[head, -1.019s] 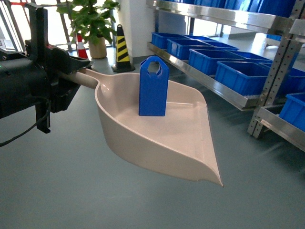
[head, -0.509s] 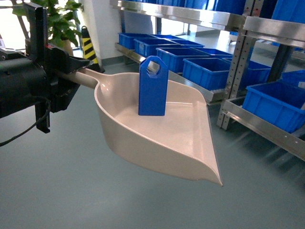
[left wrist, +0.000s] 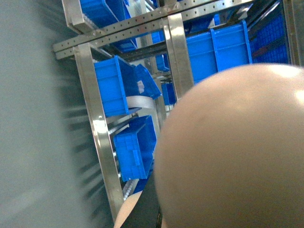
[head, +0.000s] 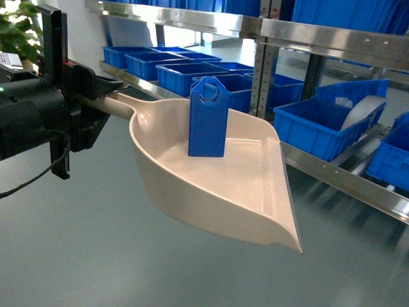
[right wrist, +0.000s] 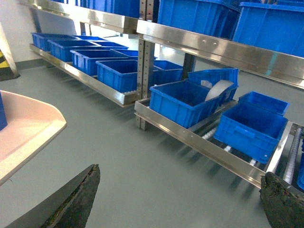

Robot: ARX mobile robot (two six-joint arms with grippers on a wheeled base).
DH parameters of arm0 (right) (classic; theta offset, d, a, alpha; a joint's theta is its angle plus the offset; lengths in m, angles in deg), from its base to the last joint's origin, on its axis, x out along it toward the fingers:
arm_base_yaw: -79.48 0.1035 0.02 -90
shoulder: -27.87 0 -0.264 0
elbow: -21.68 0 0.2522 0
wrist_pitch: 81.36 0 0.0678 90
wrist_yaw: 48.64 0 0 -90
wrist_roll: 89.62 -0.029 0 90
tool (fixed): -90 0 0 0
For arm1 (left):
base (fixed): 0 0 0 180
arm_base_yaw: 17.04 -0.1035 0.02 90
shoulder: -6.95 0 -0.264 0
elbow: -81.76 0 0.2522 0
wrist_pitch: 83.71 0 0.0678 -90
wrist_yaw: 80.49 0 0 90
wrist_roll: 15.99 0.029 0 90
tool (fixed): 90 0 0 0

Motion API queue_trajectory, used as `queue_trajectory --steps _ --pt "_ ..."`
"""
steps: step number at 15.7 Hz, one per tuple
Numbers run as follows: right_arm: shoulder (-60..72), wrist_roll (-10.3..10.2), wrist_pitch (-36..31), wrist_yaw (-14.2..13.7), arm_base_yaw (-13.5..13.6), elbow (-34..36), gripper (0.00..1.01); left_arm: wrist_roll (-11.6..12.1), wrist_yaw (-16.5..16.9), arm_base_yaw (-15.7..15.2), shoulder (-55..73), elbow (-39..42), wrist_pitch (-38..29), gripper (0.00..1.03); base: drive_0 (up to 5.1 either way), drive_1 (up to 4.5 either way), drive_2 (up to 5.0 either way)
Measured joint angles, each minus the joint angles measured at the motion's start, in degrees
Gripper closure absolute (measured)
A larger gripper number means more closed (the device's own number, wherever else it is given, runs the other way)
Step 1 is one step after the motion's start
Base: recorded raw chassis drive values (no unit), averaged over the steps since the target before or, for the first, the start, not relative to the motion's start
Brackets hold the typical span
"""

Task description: Place part in tray to right shelf

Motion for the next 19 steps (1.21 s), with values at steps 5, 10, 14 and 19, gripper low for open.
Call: queue_trajectory --steps 5,10,14,19 --pt "0.0 0.0 0.0 0.0 0.0 0.0 0.03 0.0 -0.1 0.0 0.0 0.0 0.0 0.89 -1.7 -1.73 -1.7" --pt "0.0 0.0 0.0 0.0 0.0 0.0 0.03 0.0 0.0 0.1 0.0 0.0 0.0 0.89 -1.7 -1.65 -1.7" --pt "0.0 0.0 0.0 0.0 0.0 0.0 0.03 0.0 0.0 0.1 0.0 0.0 0.0 0.89 -1.6 -1.55 -1.6" --pt "0.0 0.0 0.0 0.0 0.0 0.0 0.03 0.0 0.0 0.1 0.0 0.0 0.0 0.89 -1.6 -1.63 -1.6"
